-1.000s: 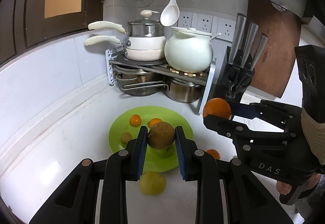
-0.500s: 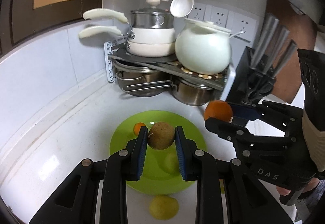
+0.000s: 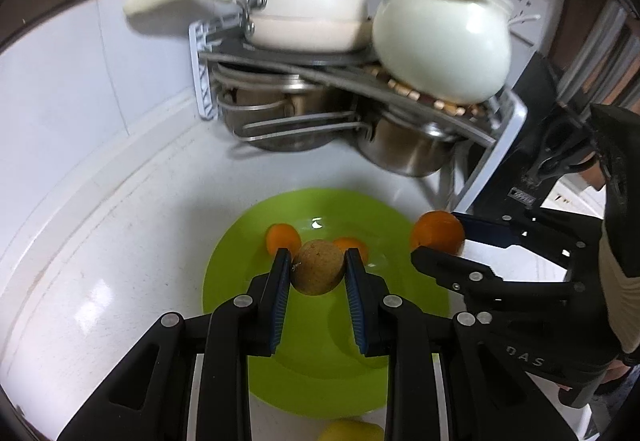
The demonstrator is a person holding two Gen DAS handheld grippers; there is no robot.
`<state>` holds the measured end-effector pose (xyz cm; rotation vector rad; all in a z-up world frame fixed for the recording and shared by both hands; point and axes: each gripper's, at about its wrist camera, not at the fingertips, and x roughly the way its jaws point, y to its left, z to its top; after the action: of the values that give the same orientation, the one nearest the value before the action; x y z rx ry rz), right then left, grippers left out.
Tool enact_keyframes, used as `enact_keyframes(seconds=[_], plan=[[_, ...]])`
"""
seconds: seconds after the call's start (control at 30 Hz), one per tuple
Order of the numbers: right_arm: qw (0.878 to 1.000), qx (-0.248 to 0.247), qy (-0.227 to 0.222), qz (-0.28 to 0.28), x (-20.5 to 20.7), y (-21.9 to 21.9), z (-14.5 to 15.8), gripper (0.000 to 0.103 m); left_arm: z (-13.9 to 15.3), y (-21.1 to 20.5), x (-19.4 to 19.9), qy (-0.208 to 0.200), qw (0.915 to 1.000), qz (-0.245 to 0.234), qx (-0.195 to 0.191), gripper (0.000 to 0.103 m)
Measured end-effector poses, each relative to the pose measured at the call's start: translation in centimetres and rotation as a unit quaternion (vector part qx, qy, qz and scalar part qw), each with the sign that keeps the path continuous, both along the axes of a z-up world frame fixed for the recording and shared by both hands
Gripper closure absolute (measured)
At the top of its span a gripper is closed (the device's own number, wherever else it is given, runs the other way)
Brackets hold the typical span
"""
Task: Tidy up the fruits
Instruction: 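Carry brown fruit and orange onto the green plate and open both tools, then pull both open tools back from the plate toward the loose fruits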
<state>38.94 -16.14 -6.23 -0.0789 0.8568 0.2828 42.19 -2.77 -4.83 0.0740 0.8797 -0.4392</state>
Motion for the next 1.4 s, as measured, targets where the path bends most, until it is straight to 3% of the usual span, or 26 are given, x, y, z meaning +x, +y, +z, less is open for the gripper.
enact_keyframes(seconds=[0.3, 0.67, 1.4], plan=[[1.0, 0.004, 0.027, -0.007, 1.3, -0.1, -1.3, 0.062, -2.3, -0.9, 1.7, 0.036, 0.9993, -0.003, 0.013, 0.076], [0.999, 0.007, 0.046, 0.0, 2.0, 0.2, -2.3, 0.062, -3.4, -1.3, 2.4, 0.047, 0.9986, -0.004, 0.025, 0.075], [0.999, 0.029, -0.017, -0.006, -3.1, -0.2, 2.3, 0.062, 2.4, 1.0, -3.7, -0.041, 0.9987, 0.027, 0.015, 0.066]])
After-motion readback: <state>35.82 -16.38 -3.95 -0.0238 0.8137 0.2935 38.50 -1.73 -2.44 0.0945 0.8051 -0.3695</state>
